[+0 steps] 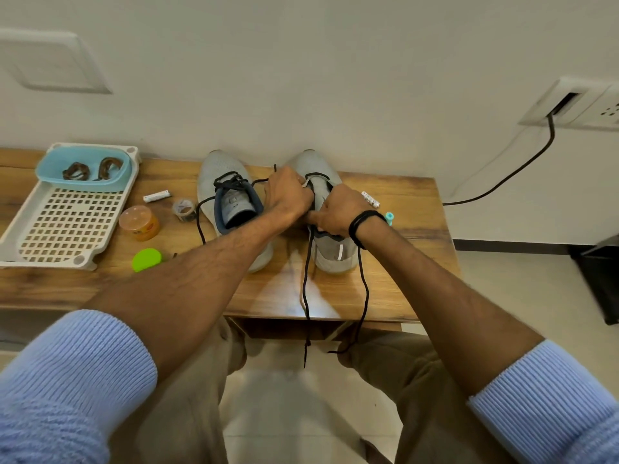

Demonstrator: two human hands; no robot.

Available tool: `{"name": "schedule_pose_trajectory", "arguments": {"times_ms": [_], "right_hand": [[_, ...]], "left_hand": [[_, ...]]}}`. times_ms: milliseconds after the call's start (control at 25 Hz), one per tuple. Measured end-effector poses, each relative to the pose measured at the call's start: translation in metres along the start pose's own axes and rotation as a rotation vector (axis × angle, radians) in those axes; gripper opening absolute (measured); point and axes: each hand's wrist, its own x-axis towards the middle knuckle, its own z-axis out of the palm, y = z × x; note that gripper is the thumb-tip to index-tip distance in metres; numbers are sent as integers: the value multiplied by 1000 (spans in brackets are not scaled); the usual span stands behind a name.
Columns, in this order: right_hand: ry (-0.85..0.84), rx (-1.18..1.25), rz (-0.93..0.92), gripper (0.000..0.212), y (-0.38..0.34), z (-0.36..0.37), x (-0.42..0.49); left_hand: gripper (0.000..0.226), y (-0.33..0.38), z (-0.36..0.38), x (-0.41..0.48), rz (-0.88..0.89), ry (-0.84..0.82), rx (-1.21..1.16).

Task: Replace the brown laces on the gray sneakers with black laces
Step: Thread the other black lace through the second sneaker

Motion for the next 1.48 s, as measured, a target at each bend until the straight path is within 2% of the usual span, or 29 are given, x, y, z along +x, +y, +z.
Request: {"name": "schedule_pose_trajectory", "arguments": {"times_ms": [120, 200, 280, 400, 800, 960, 1080, 1240, 1400, 1480], "right_hand": [[-35, 105, 56, 42, 3, 4, 9], [-60, 257, 108, 33, 8, 4, 15], [-11, 330, 136, 31, 12, 5, 18], [16, 199, 89, 31, 11, 6, 18], [-158, 206, 66, 30, 5, 4, 15], [-131, 111, 6, 28, 4, -3, 7], [-103, 313, 91, 29, 13, -20, 0], [-61, 401, 250, 19, 35, -36, -13], [-95, 255, 310, 7, 52, -22, -39], [-132, 207, 315, 13, 53, -12, -57]], "left_hand": [[36, -2, -1, 2, -9, -2, -13], [36, -3, -1, 3, -8, 1, -21], [31, -1, 0, 2, -7, 0, -14], [17, 1, 2, 1, -11, 1, -2], [27, 6, 3, -1, -91, 66, 15], [30, 6, 2, -2, -28, 36, 45], [37, 6, -2, -2, 7, -1, 84], [39, 16, -12, -18, 41, -46, 156], [31, 22, -38, -50, 52, -53, 139], [31, 14, -41, -67, -4, -130, 67]]}}
